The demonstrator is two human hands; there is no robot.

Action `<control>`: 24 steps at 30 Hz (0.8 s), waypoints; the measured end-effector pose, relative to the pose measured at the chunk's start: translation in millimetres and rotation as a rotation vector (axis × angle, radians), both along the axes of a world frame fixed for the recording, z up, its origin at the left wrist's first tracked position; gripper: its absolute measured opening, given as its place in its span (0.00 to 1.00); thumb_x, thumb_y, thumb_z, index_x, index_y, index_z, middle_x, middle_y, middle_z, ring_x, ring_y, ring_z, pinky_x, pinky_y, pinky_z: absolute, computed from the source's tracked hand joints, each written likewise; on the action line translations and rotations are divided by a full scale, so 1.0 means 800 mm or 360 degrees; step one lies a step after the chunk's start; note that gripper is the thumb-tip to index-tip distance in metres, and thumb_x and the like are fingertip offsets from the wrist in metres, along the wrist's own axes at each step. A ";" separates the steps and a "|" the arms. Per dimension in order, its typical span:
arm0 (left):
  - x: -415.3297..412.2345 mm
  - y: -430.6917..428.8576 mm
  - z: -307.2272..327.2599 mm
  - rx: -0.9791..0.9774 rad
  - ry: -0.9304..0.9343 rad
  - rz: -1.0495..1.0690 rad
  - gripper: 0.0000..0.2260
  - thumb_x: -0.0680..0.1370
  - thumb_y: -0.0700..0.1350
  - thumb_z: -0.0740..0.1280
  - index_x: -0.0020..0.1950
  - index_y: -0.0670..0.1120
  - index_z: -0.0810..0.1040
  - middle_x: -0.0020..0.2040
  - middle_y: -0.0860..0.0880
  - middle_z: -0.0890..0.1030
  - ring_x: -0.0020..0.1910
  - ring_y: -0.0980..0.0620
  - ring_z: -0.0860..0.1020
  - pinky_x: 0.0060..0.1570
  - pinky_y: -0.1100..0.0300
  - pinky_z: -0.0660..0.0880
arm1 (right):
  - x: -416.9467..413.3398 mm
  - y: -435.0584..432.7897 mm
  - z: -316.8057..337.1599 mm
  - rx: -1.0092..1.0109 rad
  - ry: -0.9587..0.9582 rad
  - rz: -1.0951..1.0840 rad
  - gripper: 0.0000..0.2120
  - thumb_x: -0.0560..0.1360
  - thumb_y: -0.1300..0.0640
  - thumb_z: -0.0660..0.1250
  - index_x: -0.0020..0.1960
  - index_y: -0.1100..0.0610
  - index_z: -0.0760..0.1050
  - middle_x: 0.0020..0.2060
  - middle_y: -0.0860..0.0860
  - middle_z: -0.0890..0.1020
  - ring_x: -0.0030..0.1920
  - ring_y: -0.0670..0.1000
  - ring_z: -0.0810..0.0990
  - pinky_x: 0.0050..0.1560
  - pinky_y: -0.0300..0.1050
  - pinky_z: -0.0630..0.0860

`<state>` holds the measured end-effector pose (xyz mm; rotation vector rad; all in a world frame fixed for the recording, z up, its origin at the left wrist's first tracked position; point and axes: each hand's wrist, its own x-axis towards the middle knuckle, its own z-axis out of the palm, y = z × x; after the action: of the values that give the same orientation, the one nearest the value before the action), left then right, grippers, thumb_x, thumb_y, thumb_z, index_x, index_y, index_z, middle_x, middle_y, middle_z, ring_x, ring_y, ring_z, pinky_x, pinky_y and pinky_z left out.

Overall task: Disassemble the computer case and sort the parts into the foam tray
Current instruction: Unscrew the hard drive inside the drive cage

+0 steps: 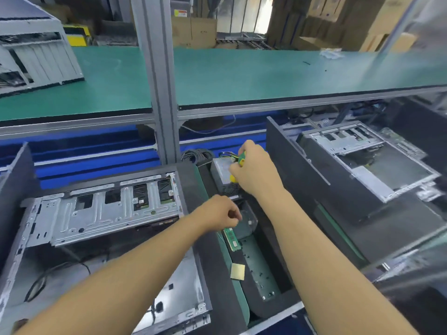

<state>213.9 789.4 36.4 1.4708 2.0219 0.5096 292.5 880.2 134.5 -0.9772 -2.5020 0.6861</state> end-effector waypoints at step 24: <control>0.018 0.049 -0.052 0.0043 -0.0009 0.0559 0.11 0.79 0.45 0.62 0.59 0.51 0.79 0.49 0.50 0.83 0.43 0.50 0.79 0.42 0.58 0.74 | 0.106 0.053 -0.045 -0.0317 0.0296 -0.0283 0.07 0.77 0.52 0.69 0.50 0.52 0.71 0.42 0.48 0.77 0.39 0.46 0.76 0.36 0.41 0.72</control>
<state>228.4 829.0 -5.1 1.1286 2.2884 0.6835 377.4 923.0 98.4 -1.1331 -2.1875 0.9358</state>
